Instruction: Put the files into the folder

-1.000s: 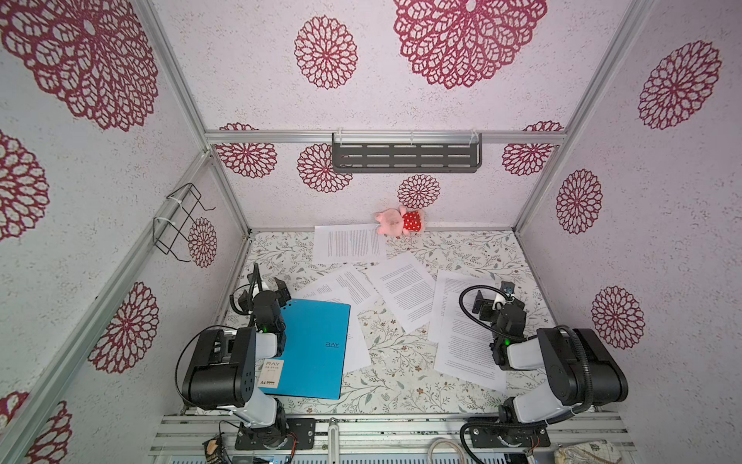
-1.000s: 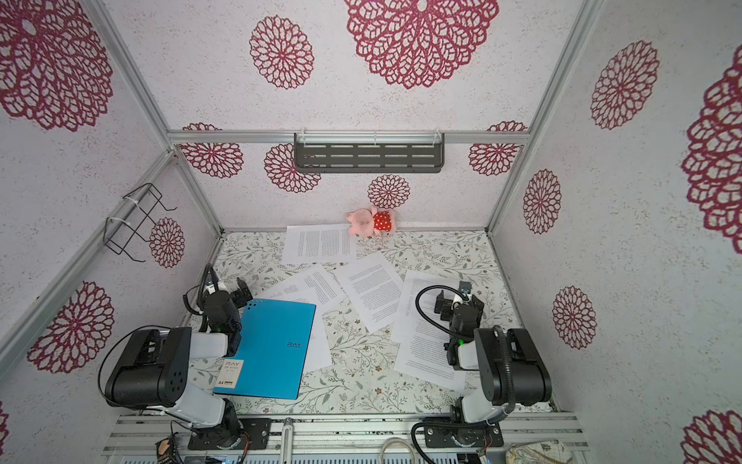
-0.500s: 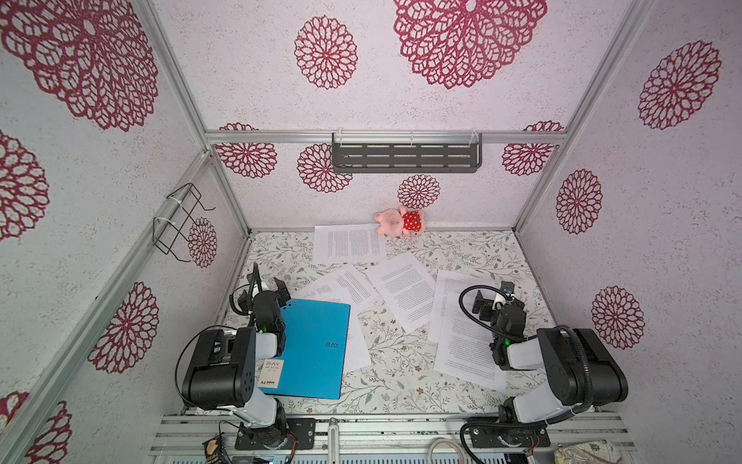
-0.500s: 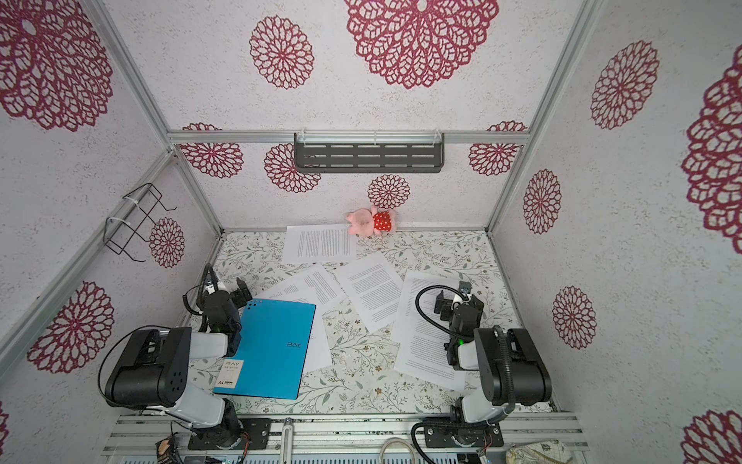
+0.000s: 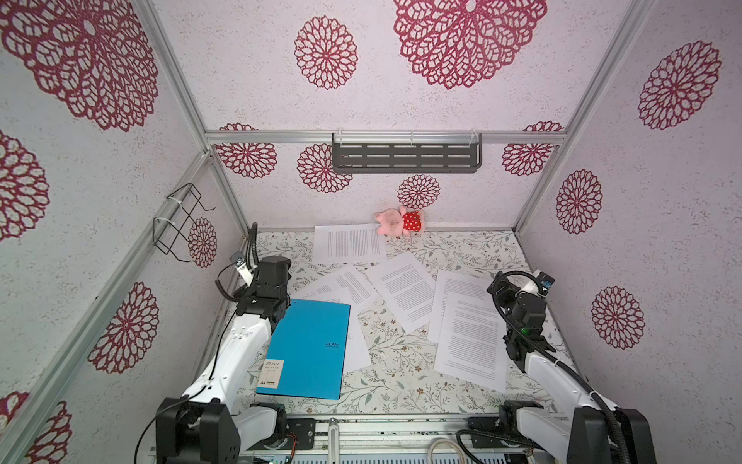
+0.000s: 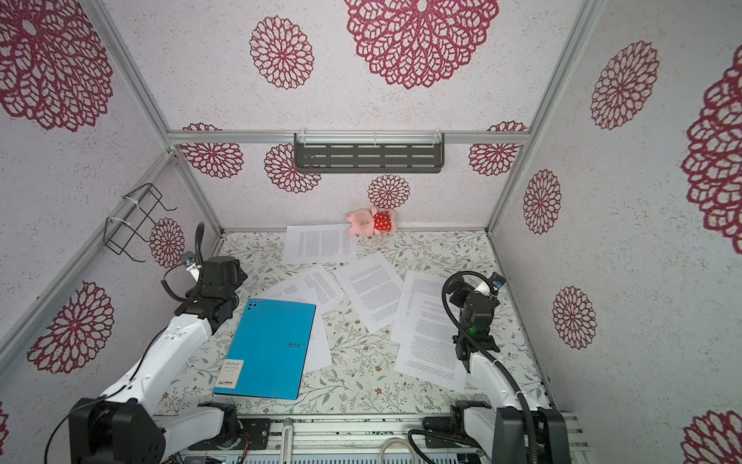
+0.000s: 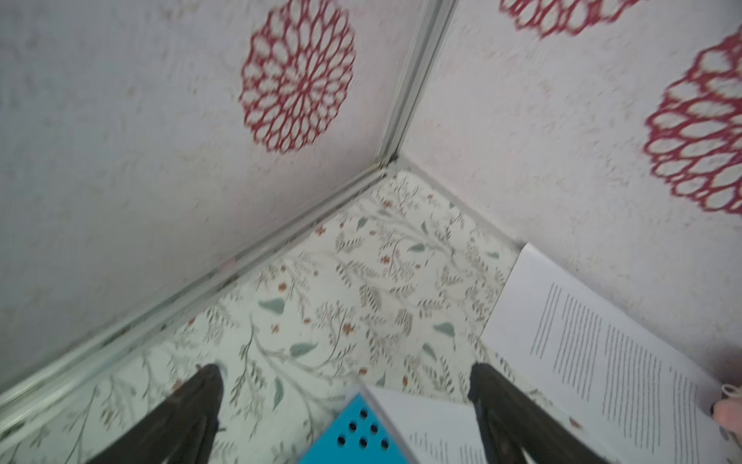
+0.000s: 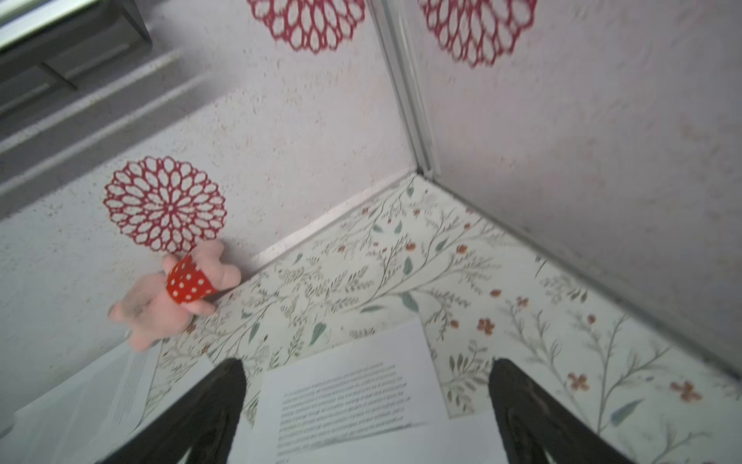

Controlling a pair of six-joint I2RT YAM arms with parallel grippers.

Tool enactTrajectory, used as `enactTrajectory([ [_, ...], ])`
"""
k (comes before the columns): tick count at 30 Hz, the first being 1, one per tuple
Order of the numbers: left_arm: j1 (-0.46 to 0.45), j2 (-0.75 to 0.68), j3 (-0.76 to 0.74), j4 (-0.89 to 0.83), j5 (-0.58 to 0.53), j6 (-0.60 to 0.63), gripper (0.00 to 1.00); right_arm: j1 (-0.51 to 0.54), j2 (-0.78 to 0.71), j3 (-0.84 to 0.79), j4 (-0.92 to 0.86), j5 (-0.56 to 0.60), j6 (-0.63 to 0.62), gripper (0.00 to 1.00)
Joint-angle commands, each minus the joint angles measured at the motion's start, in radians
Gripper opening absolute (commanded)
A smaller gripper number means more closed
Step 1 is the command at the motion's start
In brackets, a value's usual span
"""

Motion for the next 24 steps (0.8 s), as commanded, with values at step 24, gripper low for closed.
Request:
enactTrajectory([
  [24,0.397,-0.102,-0.431,-0.048,0.745,-0.166,0.99,0.56,0.329,0.202,-0.245,-0.309,0.05,0.99],
])
